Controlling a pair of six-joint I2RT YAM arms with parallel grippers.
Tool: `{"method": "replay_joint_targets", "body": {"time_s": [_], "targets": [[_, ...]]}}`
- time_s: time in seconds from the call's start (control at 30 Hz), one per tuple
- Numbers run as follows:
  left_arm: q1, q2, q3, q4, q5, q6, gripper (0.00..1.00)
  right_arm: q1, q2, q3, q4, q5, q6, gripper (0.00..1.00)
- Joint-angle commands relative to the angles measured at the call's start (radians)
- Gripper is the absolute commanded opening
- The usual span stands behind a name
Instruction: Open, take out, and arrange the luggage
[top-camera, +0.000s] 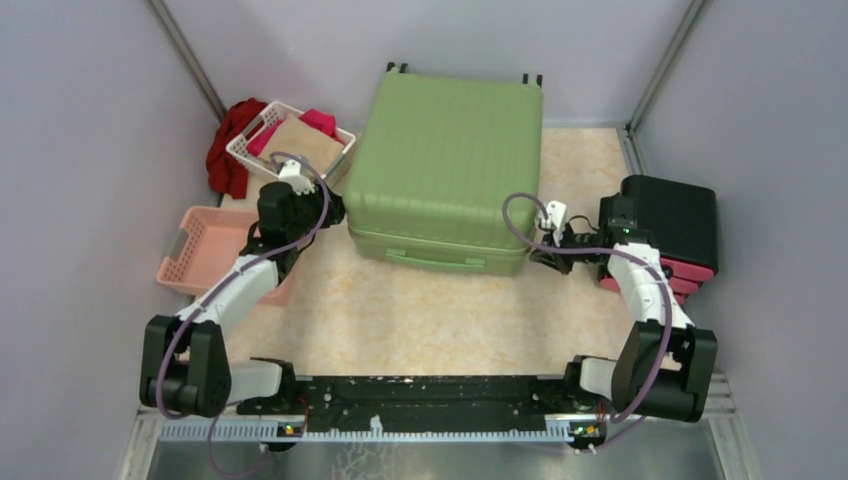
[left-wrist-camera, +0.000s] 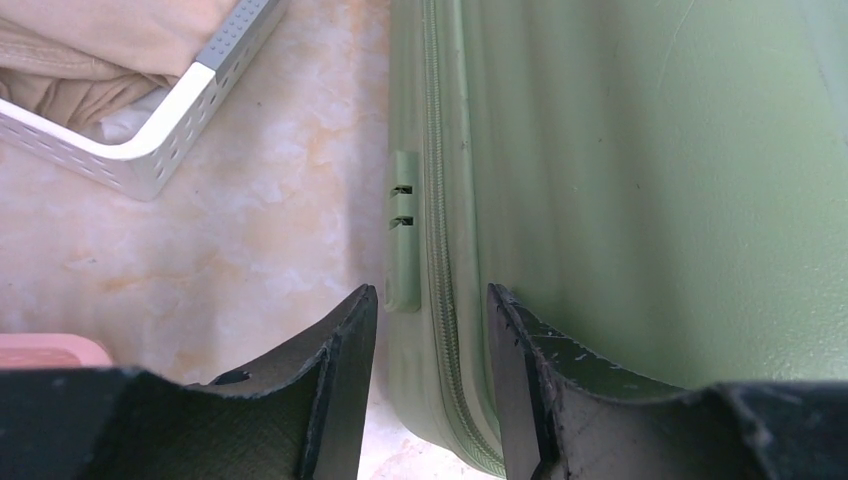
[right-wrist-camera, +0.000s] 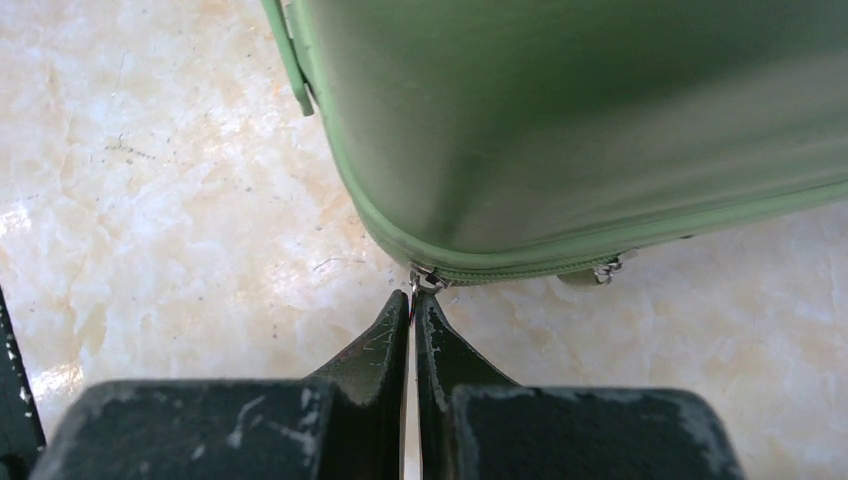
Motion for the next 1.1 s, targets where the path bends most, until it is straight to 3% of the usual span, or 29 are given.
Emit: {"method": "replay_joint_targets", "body": {"time_s": [0.0, 0.1, 0.23, 0.63, 0.87, 1.07], "targets": [[-0.018, 0.004, 0.008, 0.026, 0.134, -0.040, 0.51, 0.025, -0.016, 0.005, -0.267, -0.090, -0.184, 0.00], [-0.018, 0.006, -0.006, 0.028, 0.158, -0.060, 0.51, 0.039, -0.014, -0.015, -0.298, -0.099, -0.255, 0.00], [-0.018, 0.013, -0.019, 0.032, 0.196, -0.084, 0.50, 0.084, -0.067, -0.061, -0.197, -0.100, -0.198, 0.00], [-0.020, 0.022, -0.061, 0.076, 0.254, -0.123, 0.51, 0.180, -0.155, -0.168, 0.155, -0.096, 0.292, 0.00], [-0.020, 0.005, -0.122, 0.158, 0.259, -0.169, 0.51, 0.249, -0.326, -0.298, 0.436, 0.043, 0.621, 0.00], [-0.023, 0.012, -0.150, 0.193, 0.267, -0.194, 0.50, 0.419, -0.351, -0.357, 0.630, 0.240, 0.828, 0.00]]}}
